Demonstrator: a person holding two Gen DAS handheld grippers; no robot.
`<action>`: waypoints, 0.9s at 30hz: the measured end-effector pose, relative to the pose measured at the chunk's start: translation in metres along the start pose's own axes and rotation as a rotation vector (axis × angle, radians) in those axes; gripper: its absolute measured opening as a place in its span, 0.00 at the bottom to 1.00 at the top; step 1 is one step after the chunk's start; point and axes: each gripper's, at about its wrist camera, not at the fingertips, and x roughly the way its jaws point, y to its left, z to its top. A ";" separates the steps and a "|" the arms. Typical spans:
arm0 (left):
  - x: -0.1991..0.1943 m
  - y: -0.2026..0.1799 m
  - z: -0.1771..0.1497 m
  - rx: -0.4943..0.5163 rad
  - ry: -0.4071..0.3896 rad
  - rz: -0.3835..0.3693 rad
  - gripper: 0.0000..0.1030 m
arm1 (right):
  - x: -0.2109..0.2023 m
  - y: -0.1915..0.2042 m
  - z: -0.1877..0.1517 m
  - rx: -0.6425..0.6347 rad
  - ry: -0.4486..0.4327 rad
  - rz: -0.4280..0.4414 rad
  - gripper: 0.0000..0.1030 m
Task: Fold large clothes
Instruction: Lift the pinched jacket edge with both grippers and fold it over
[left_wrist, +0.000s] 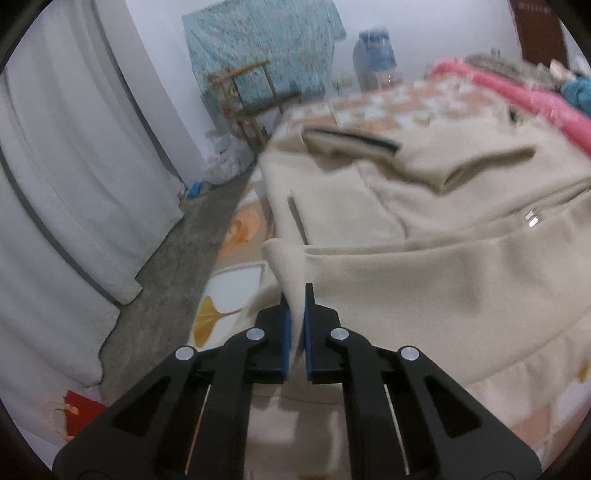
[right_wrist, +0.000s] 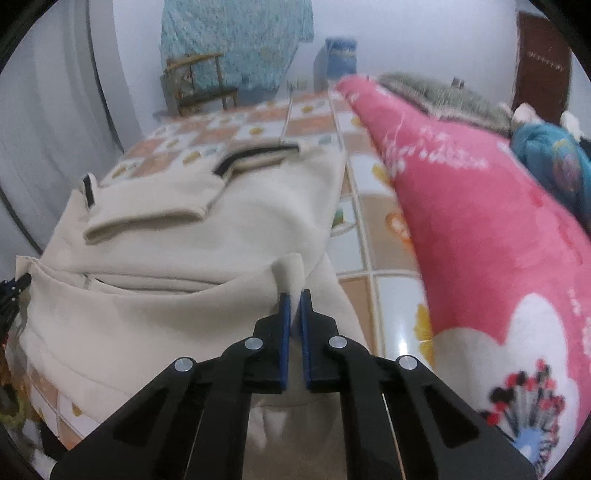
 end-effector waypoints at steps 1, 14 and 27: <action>-0.015 0.005 -0.002 -0.010 -0.039 -0.004 0.05 | -0.010 0.001 -0.001 0.002 -0.023 -0.009 0.05; -0.123 0.077 0.038 -0.234 -0.395 -0.231 0.04 | -0.122 0.020 0.051 -0.033 -0.369 -0.004 0.05; 0.081 0.075 0.164 -0.191 -0.071 -0.268 0.08 | 0.062 -0.005 0.195 0.019 -0.164 0.025 0.06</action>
